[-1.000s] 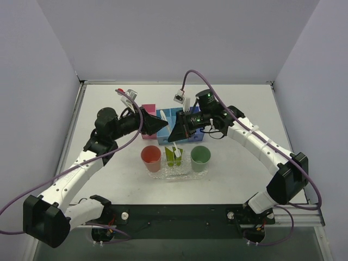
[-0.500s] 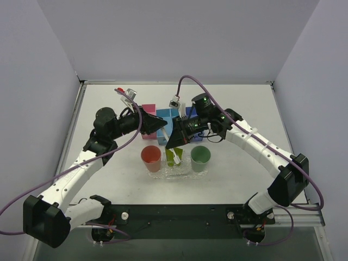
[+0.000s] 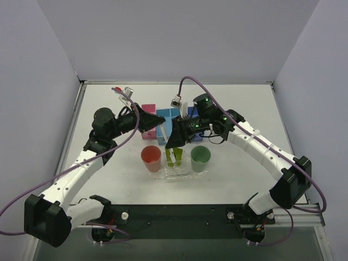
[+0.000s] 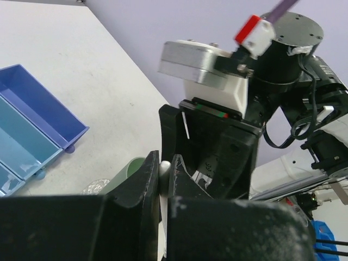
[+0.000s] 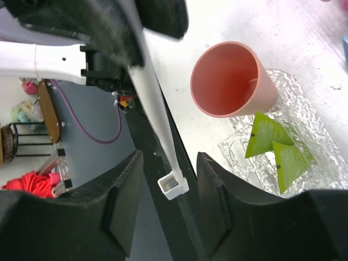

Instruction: Prepare toiletry sets of a toothbrush and toothpaste on the tray

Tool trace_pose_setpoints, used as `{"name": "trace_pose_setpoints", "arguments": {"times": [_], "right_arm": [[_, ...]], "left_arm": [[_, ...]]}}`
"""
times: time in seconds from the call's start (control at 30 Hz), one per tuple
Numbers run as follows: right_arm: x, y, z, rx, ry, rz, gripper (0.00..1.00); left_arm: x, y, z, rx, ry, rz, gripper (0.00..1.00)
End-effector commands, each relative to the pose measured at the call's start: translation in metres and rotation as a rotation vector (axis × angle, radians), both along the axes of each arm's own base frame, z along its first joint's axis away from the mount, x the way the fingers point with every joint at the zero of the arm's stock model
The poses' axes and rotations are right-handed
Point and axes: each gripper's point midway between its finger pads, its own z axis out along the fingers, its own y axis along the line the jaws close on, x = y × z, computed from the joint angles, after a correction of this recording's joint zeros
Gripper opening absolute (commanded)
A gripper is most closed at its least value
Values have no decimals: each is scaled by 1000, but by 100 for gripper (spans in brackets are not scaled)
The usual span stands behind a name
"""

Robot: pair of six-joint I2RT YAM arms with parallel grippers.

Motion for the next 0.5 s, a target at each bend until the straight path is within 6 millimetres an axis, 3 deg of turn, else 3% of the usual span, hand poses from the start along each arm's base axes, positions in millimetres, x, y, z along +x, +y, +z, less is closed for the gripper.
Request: {"name": "trace_pose_setpoints", "arguments": {"times": [0.0, 0.17, 0.2, 0.23, 0.47], "right_arm": [[3, -12, 28, 40, -136, -56, 43], [13, -28, 29, 18, -237, -203, 52], [9, -28, 28, 16, -250, -209, 53], [8, -29, 26, 10, -260, -217, 54], [1, -32, 6, -86, -358, -295, 54]], "left_arm": [[6, 10, 20, -71, -43, 51, 0], [30, 35, 13, -170, 114, 241, 0], [33, 38, 2, -179, 156, 267, 0], [36, 41, 4, -207, 156, 292, 0], [36, 53, 5, -309, 207, 355, 0]]}}
